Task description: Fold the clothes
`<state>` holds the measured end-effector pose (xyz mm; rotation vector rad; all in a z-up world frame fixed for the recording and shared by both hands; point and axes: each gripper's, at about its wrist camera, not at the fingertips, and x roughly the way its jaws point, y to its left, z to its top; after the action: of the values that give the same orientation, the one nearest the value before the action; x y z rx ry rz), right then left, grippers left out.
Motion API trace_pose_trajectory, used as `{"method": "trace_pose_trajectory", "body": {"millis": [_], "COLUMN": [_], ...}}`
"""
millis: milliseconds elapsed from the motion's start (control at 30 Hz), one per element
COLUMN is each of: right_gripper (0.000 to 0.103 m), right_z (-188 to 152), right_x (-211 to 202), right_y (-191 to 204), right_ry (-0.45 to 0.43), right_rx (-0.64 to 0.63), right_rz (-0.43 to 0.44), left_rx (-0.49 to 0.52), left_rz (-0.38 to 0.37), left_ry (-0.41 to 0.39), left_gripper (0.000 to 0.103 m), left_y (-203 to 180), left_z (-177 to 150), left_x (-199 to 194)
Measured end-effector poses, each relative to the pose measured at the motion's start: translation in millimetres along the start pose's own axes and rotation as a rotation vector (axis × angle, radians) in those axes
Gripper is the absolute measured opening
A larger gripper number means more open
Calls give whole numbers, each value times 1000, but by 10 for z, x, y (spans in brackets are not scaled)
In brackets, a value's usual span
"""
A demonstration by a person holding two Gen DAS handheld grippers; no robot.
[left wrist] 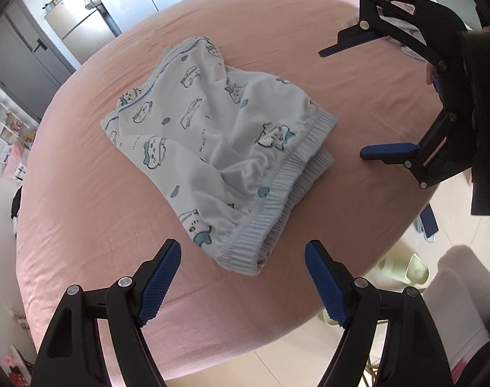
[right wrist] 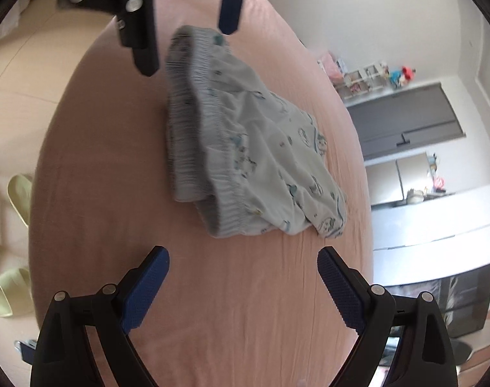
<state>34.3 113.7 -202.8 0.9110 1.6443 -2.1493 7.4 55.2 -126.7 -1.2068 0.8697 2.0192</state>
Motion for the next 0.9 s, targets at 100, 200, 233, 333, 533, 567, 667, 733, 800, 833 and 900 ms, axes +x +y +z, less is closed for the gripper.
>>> {"method": "trace_pose_trajectory", "body": {"millis": [100, 200, 233, 333, 533, 567, 667, 733, 800, 833, 900], "right_gripper": [93, 93, 93, 94, 98, 98, 98, 98, 98, 100, 101], "right_z": [58, 104, 109, 124, 219, 237, 323, 372, 401, 409, 425], "right_x": [23, 112, 134, 157, 233, 251, 304, 311, 338, 347, 366], "right_y": [115, 198, 208, 207, 234, 243, 262, 233, 248, 259, 273], "right_ry": [-14, -16, -17, -32, -36, -39, -42, -49, -44, -46, -49], "right_rx": [-49, -70, -76, -95, -130, -139, -153, -145, -153, -155, -158], "right_rz": [-38, -88, -95, -117, -189, -203, -239, -264, -269, -270, -270], "left_rx": [27, 42, 48, 61, 60, 53, 31, 20, 20, 20, 20], "left_rz": [3, 0, 6, 3, 9, 8, 3, 3, 9, 12, 19], "left_ry": [14, 32, 31, 20, 16, 20, 32, 45, 53, 56, 58], "left_gripper": [79, 79, 79, 79, 79, 79, 79, 79, 79, 79, 79], "left_y": [-40, -81, -88, -109, -96, -85, -50, -5, -1, -2, -3], "left_z": [-27, -66, -70, -64, -34, -32, -28, -15, -20, -22, -22], "left_x": [49, 66, 70, 76, 116, 132, 186, 257, 283, 292, 299]}}
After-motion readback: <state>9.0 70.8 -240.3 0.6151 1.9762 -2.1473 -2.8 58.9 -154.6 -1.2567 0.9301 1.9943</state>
